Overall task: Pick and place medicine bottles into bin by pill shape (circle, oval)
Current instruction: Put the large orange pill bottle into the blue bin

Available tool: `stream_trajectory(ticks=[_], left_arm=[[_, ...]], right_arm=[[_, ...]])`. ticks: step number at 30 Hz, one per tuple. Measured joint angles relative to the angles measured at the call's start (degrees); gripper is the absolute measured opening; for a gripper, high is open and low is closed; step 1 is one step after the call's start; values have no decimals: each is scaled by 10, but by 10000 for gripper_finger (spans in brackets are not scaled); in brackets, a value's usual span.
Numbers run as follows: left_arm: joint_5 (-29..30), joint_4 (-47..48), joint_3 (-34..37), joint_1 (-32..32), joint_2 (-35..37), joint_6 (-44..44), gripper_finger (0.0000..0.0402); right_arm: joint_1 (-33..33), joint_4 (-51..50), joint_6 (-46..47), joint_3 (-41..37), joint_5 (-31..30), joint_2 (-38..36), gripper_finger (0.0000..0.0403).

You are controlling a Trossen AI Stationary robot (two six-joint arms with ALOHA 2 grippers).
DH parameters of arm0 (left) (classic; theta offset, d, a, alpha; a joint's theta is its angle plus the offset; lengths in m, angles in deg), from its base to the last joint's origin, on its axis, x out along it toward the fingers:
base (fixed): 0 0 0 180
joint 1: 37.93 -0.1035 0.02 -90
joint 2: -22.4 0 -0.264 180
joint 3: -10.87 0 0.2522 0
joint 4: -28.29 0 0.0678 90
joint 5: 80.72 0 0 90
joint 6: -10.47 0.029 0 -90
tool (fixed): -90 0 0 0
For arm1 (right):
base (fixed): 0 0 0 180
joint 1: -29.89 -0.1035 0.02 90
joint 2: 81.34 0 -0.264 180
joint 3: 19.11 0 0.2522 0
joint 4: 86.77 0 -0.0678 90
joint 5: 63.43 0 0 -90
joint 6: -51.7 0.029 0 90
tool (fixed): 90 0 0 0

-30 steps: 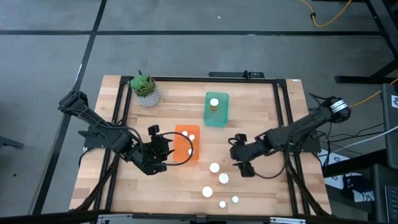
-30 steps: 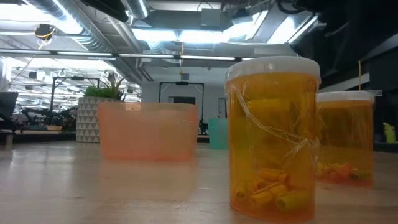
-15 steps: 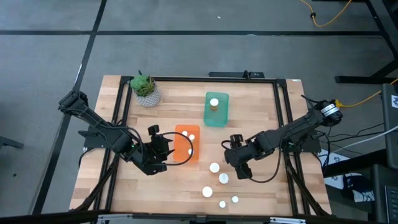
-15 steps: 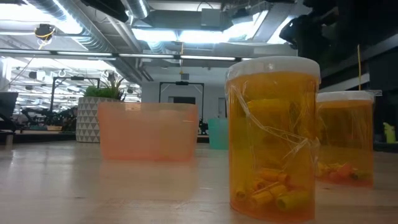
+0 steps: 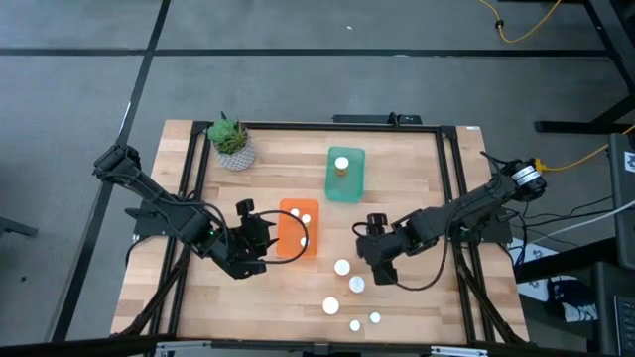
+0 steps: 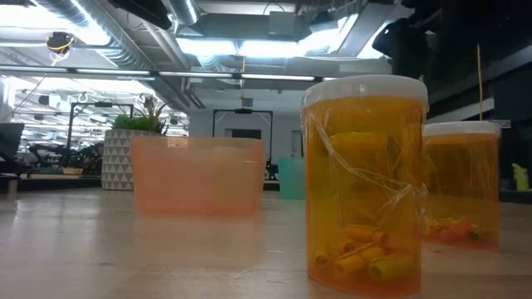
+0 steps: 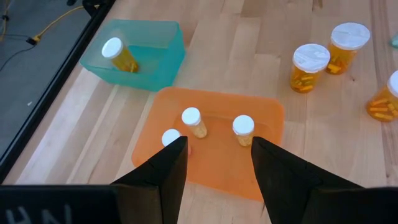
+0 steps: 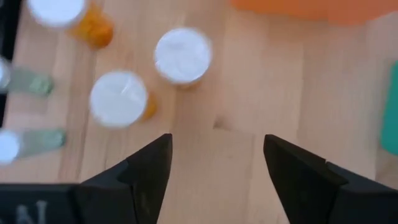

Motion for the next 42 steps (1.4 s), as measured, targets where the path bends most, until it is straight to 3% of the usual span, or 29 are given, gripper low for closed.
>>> stream_trajectory(ticks=[10,16,25,33,42], left_arm=[[0,0,0,0,0,0,171],[0,0,0,0,0,0,171],[0,0,0,0,0,0,171],[0,0,0,0,0,0,171],[0,0,0,-5,0,0,171]], right_arm=[[6,3,13,-3,-22,0,298],[7,11,42,-3,-18,3,297],[-10,4,59,-3,86,5,296],[-57,16,60,-2,87,73,296],[-59,20,73,35,87,153,296]])
